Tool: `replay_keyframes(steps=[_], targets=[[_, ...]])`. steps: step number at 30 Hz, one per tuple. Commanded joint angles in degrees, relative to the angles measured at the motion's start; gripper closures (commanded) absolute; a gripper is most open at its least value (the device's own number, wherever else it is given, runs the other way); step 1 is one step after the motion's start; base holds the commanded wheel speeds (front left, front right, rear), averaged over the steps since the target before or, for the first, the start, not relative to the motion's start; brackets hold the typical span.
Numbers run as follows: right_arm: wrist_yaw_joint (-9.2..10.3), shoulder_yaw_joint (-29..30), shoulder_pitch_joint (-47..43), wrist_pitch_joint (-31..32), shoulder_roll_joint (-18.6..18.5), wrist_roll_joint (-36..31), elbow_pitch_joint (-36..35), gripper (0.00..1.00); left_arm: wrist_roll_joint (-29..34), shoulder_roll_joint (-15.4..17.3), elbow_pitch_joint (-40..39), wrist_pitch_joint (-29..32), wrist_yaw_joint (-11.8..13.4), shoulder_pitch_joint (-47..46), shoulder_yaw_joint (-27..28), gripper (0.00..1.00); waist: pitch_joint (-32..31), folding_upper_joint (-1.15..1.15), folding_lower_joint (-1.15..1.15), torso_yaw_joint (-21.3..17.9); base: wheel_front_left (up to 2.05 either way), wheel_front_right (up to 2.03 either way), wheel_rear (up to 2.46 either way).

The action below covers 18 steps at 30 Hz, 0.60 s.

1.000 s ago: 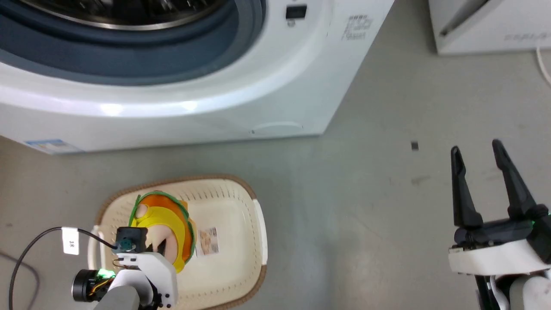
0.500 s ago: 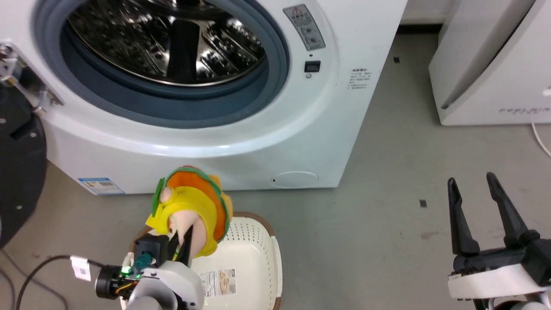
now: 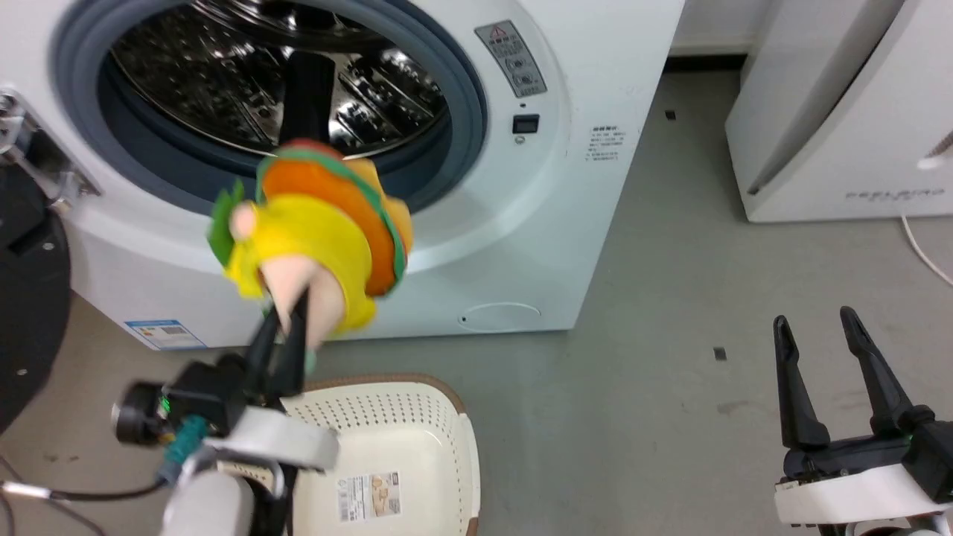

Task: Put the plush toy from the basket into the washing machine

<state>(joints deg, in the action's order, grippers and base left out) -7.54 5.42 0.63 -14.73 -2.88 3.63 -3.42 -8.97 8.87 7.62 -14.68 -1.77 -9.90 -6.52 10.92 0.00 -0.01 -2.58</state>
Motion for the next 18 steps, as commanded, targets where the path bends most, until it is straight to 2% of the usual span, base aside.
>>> replay_keyframes(steps=[1,4,7,12,18], targets=[[0.05,0.03,-0.10,-0.27,0.01,0.21,-0.37,0.00,0.42,0.80,-1.10,-0.31,-0.21,-1.84,0.61,1.00,1.51,0.00,0.01,-0.84,0.00,0.00,0.00],[0.05,0.17,0.91,-0.27,0.01,0.35,-0.68,0.00,0.01,2.24,-1.59,0.23,-0.66,-6.25,1.69,1.00,4.30,0.00,0.01,-1.93,0.00,0.00,0.00],[0.05,-0.07,2.12,-0.27,0.01,0.70,-1.16,0.00,-0.69,4.33,-1.80,3.59,-1.46,-12.26,2.71,1.00,8.29,0.00,0.01,-3.36,0.00,0.00,0.00],[0.05,-0.37,4.52,-0.27,0.01,1.64,-2.00,0.00,-1.89,9.40,0.43,9.80,-3.31,-25.16,4.06,1.00,15.88,0.00,0.01,-5.73,0.00,0.00,0.00],[0.05,-0.76,7.06,-0.27,0.01,3.11,-2.27,0.00,-1.77,15.62,6.60,15.86,-4.92,-40.60,2.52,1.00,23.57,0.00,0.01,-8.13,0.00,0.00,0.00]])
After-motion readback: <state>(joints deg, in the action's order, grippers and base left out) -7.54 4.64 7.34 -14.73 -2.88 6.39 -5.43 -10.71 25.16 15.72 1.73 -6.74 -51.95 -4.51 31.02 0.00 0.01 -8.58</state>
